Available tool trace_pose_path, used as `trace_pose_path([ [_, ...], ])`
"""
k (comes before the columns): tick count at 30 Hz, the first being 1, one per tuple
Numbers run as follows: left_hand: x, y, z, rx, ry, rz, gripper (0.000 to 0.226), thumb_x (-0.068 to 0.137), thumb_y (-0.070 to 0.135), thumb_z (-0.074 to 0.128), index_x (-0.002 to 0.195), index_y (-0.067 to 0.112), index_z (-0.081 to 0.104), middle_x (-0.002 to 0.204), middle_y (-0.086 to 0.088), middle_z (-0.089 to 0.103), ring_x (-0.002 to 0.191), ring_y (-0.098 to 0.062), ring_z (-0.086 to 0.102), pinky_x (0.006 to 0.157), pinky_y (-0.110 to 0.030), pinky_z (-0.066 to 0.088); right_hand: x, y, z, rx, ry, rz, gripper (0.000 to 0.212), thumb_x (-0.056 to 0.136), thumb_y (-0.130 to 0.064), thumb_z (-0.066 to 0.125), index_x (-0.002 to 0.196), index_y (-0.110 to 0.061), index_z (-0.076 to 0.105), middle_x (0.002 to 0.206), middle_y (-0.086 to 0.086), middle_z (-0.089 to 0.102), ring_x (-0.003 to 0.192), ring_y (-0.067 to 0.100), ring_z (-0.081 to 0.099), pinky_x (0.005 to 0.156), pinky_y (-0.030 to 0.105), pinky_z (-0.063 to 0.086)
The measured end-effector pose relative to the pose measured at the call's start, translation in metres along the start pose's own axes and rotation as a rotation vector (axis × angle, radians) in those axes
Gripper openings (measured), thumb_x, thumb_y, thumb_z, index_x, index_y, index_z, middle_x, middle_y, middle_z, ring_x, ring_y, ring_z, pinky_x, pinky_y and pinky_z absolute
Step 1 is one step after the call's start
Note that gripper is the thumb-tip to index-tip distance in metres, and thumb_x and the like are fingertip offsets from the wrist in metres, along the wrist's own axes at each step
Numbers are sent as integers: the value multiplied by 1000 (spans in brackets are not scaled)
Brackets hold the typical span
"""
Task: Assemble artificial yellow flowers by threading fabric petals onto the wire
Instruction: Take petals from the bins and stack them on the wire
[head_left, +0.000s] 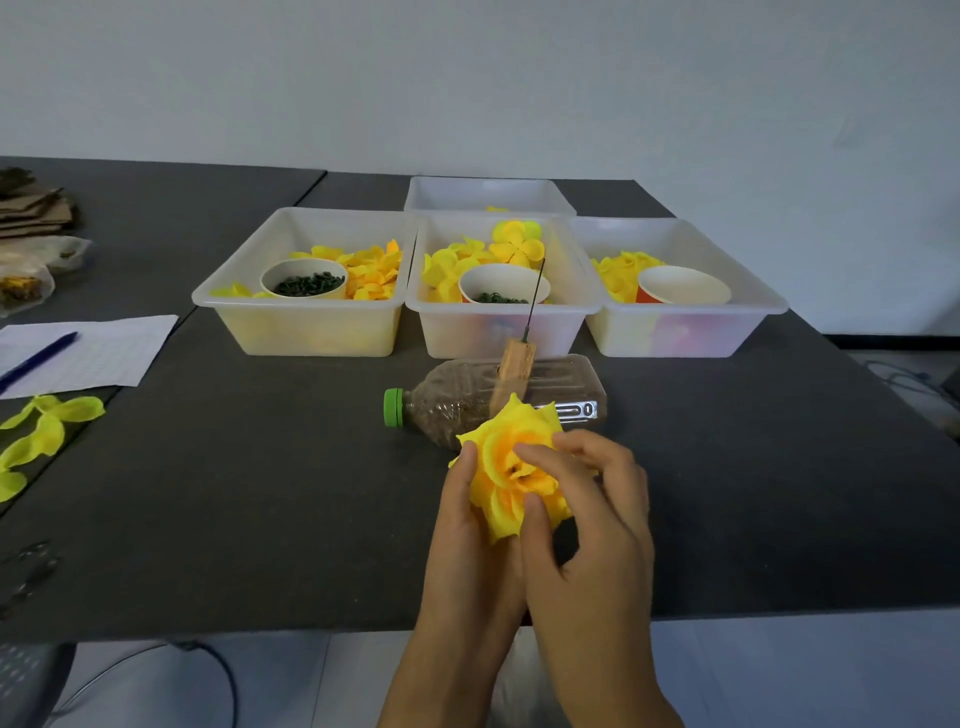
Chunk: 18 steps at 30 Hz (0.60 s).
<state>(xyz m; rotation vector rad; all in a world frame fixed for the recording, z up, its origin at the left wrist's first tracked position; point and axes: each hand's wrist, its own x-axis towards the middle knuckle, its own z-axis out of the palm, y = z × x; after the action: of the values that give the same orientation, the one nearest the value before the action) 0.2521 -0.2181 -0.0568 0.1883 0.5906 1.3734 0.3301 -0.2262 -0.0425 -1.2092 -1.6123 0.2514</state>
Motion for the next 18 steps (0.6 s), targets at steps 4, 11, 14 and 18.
trace_pose_path([
  [4, 3, 3, 1, -81, 11, 21, 64, 87, 54, 53, 133, 8, 58, 125, -20, 65, 116, -31, 63, 107, -46, 45, 1, 0, -6, 137, 131, 49, 20, 81, -14, 62, 98, -23, 59, 114, -5, 51, 109, 1, 50, 84, 5, 41],
  [11, -2, 2, 3, 42, 62, 20, 57, 90, 53, 53, 129, 12, 61, 118, -15, 70, 105, -26, 70, 96, -42, 53, 1, 9, -12, 14, -123, 73, 43, 76, -35, 78, 115, -41, 60, 138, -11, 36, 125, 2, 25, 81, 9, 36],
  [14, -8, -1, 5, 169, 83, 14, 56, 85, 57, 57, 122, 16, 66, 115, -12, 72, 106, -26, 70, 94, -42, 53, 2, 10, -15, -57, -223, 99, 40, 73, -32, 81, 104, -46, 59, 141, -15, 30, 125, -2, 17, 81, 8, 33],
  [18, -19, -5, 12, 290, 77, 52, 57, 78, 58, 58, 117, 18, 69, 111, -10, 74, 104, -23, 71, 94, -43, 53, 2, 9, -21, -73, -216, 104, 20, 80, -32, 75, 97, -37, 65, 137, -10, 36, 122, 1, 23, 78, 6, 32],
])
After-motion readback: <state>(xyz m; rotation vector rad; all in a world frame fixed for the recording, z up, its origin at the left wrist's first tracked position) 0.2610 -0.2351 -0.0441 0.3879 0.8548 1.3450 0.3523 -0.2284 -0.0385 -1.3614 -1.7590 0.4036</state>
